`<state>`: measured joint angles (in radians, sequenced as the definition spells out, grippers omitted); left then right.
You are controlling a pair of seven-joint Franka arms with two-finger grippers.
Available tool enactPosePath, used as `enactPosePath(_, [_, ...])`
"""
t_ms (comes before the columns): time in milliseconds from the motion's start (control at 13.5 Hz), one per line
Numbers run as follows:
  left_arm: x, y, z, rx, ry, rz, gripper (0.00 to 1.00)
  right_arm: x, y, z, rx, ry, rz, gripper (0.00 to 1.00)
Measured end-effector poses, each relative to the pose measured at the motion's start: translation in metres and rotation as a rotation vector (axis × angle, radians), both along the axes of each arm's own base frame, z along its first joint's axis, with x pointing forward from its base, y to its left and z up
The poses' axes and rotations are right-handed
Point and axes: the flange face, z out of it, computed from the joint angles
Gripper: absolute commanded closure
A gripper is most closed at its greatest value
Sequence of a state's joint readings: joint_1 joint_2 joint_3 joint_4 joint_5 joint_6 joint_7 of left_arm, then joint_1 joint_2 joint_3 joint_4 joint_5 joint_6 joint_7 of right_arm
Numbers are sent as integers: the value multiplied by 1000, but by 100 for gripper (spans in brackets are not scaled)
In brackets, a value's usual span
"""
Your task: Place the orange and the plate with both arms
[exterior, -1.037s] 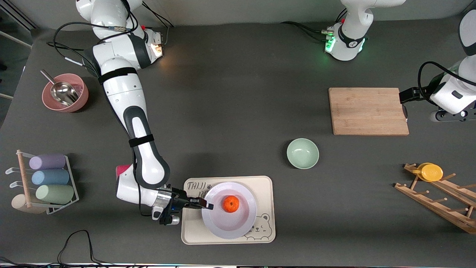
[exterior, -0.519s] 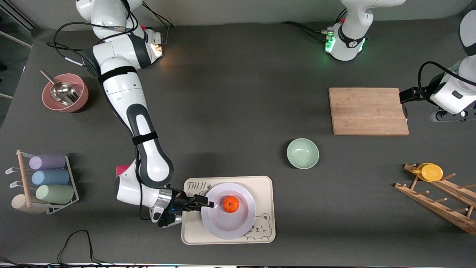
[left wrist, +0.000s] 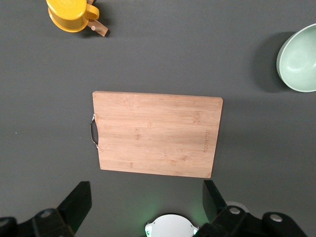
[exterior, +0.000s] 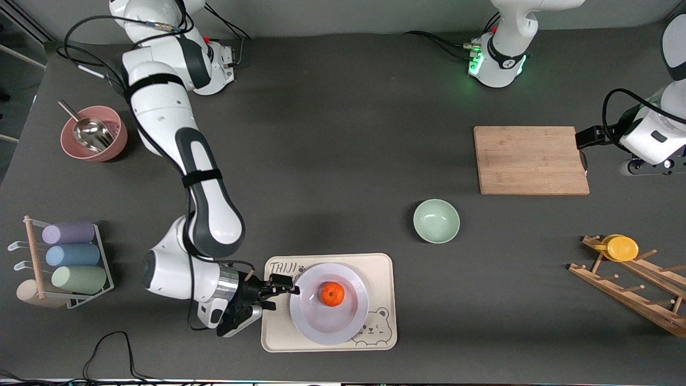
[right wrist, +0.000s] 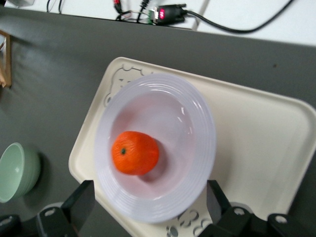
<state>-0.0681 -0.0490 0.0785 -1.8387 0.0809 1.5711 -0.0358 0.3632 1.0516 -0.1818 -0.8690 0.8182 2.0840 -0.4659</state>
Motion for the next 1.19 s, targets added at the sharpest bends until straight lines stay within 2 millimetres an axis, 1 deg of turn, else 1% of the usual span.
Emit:
enactPosePath(74, [0, 0, 0, 0, 0, 0, 0, -1, -11, 32, -34, 5, 28, 0])
enactPosePath(148, [0, 0, 0, 0, 0, 0, 0, -4, -27, 64, -71, 16, 50, 0])
enactPosePath(296, [0, 0, 0, 0, 0, 0, 0, -12, -67, 120, -141, 39, 60, 0])
enactPosePath(444, [0, 0, 0, 0, 0, 0, 0, -25, -96, 157, -223, 83, 45, 0])
enactPosePath(519, [0, 0, 0, 0, 0, 0, 0, -34, -104, 171, -282, 110, 35, 0])
enactPosePath(741, [0, 0, 0, 0, 0, 0, 0, -62, -120, 213, -429, 202, -31, 0])
enactPosePath(889, [0, 0, 0, 0, 0, 0, 0, -78, -130, 235, -507, 227, -62, 0])
enactPosePath(963, [0, 0, 0, 0, 0, 0, 0, -85, -132, 240, -538, 240, -83, 0])
enactPosePath(1037, [0, 0, 0, 0, 0, 0, 0, -92, -130, 240, -557, 259, -107, 0])
enactPosePath(1185, [0, 0, 0, 0, 0, 0, 0, -104, -132, 232, -598, 291, -145, 0])
